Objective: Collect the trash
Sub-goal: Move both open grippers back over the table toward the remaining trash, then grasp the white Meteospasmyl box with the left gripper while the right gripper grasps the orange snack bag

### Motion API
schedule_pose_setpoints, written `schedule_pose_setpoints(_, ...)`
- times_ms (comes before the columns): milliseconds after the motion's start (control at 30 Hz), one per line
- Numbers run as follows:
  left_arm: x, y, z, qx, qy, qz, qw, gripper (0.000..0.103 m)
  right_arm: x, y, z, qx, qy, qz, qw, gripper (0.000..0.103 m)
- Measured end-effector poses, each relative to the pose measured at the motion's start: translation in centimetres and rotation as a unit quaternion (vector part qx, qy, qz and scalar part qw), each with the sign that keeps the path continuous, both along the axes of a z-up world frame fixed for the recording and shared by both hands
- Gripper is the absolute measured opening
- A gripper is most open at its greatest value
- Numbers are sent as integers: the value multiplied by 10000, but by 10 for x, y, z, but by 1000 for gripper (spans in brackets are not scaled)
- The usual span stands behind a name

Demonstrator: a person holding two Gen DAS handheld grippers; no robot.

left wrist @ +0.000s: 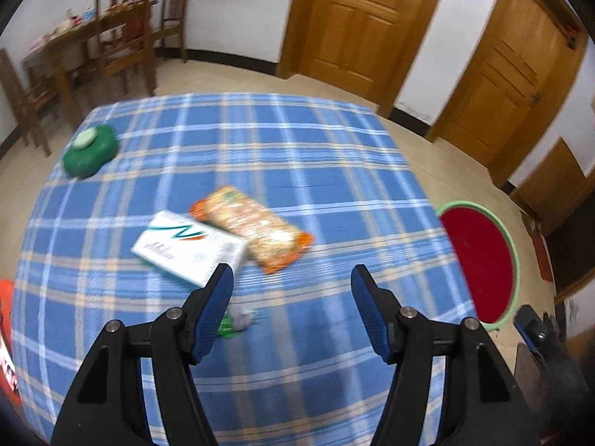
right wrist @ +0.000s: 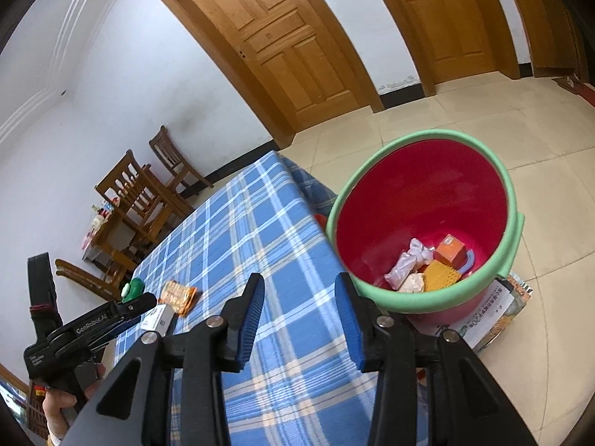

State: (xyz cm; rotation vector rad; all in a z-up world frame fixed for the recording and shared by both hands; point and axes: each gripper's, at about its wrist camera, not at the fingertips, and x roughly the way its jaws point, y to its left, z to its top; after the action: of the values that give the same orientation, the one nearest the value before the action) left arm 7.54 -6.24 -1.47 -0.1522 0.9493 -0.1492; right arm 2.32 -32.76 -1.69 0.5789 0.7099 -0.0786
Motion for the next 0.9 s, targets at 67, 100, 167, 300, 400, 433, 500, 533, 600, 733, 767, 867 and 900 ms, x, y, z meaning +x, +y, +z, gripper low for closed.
schedule_pose_setpoints(67, 0, 11, -5, 32, 62, 150, 9999, 69, 1, 5, -1, -8, 17, 50, 10000, 43)
schedule_pose_setpoints(100, 1, 16, -8, 57, 88, 232, 9997, 71, 3, 7, -1, -14, 28, 74, 10000, 43)
schedule_pose_setpoints(167, 2, 23, -13, 90, 129, 334, 9993, 71, 4, 11, -2, -20, 51, 118, 9999, 43)
schedule_pose_setpoints(300, 7, 31, -26, 202, 248, 449, 9985, 71, 7, 17, -4, -38, 102, 180, 9998, 43)
schedule_pose_setpoints(400, 13, 31, -33, 297, 328, 441, 9980, 71, 8, 20, -6, -58, 144, 208, 9997, 43)
schedule_pose_setpoints(433, 14, 31, -36, 338, 356, 438, 9978, 71, 8, 21, -7, -61, 158, 217, 9996, 43)
schedule_pose_setpoints(500, 17, 32, -41, 426, 407, 461, 9972, 71, 9, 22, -8, -72, 186, 232, 9995, 43)
schedule_pose_setpoints(533, 18, 34, -43, 450, 435, 482, 9969, 71, 10, 24, -8, -75, 201, 239, 9995, 43)
schedule_pose_setpoints(600, 18, 40, -46, 457, 477, 544, 9963, 71, 11, 26, -10, -77, 229, 258, 9994, 43)
schedule_pose_setpoints(733, 19, 54, -47, 461, 471, 710, 9953, 71, 16, 29, -12, -84, 286, 321, 9990, 43)
schedule_pose_setpoints(767, 19, 59, -47, 464, 472, 766, 9949, 71, 17, 30, -13, -80, 300, 339, 9989, 43)
schedule_pose_setpoints(867, 20, 73, -48, 468, 489, 930, 9934, 71, 22, 36, -15, -63, 346, 418, 9985, 43)
schedule_pose_setpoints(900, 21, 79, -48, 467, 495, 987, 9928, 71, 23, 38, -16, -63, 353, 442, 9984, 43)
